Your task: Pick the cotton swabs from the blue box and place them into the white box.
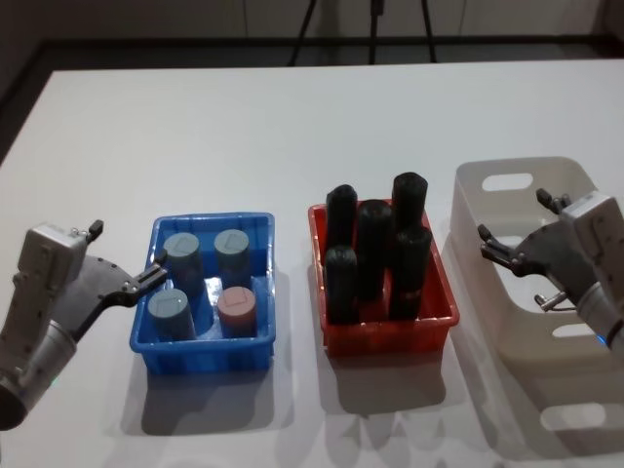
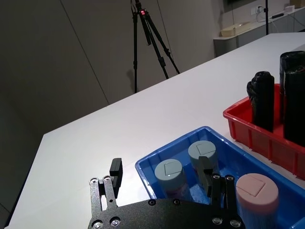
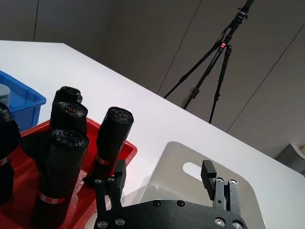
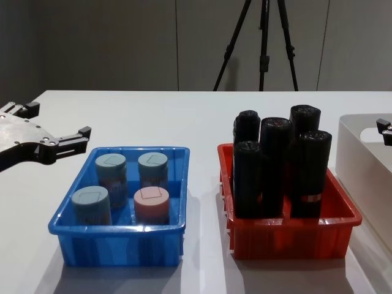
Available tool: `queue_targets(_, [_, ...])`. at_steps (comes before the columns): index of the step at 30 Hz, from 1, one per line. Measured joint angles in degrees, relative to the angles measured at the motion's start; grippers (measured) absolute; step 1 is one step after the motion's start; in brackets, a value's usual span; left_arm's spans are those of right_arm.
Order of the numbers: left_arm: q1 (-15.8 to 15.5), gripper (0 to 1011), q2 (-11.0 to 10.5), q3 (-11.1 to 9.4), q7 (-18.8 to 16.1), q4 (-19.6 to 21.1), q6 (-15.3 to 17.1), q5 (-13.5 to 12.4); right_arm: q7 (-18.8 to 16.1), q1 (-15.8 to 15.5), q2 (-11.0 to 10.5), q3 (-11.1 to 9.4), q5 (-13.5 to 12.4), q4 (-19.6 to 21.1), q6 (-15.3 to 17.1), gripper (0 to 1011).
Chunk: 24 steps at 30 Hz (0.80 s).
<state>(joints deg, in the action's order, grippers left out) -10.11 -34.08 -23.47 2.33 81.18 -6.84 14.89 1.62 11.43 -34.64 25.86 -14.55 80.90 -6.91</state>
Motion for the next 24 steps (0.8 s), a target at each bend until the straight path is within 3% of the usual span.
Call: queue_targets(24, [3.5, 1002, -0.6, 4.2, 4.4, 2.4, 3.5, 1.8, 0.0, 0.0, 0.0, 0.0, 0.0, 0.0, 0.0, 1001])
